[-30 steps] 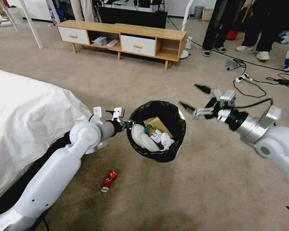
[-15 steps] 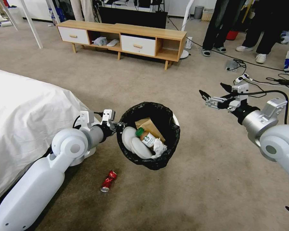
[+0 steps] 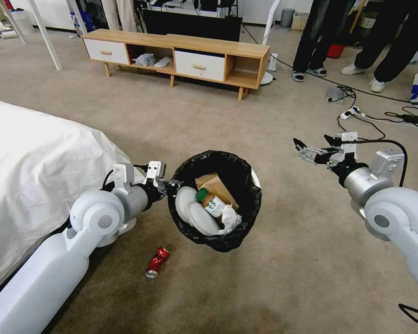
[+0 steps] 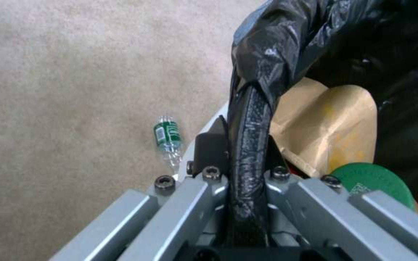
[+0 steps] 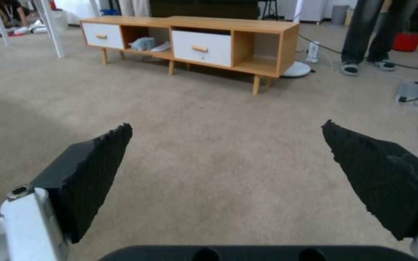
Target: Pick up the trash bin and place the garbage on the floor into it.
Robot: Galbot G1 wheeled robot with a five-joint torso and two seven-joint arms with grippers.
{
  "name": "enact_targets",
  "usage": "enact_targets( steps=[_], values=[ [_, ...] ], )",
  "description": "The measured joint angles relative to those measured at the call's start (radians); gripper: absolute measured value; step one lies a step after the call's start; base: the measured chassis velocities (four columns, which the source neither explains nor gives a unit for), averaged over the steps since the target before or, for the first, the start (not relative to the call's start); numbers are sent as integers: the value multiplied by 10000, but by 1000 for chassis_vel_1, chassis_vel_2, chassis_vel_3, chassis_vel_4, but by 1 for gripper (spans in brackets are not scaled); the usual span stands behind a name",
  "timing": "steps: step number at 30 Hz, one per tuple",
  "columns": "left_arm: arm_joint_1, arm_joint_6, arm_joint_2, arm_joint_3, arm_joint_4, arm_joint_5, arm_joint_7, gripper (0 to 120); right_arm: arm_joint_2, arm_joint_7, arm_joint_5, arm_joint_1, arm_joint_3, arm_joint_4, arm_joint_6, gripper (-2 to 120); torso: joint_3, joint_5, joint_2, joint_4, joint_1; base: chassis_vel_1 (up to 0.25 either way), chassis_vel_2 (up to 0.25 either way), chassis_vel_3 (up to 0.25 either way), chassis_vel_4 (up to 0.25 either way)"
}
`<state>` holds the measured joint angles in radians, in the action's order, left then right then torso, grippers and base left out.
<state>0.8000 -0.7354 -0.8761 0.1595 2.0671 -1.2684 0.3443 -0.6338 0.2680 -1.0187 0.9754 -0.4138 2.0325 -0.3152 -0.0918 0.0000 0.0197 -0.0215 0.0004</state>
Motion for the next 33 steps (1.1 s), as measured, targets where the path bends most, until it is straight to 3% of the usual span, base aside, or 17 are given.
enact_targets(
  steps=[33],
  values=[
    [-113, 0, -248, -148, -239, 15, -133, 2, -156, -501, 204, -231, 258, -262, 285, 100, -1, 0, 2, 0, 0, 0, 0, 0, 0]
  ],
)
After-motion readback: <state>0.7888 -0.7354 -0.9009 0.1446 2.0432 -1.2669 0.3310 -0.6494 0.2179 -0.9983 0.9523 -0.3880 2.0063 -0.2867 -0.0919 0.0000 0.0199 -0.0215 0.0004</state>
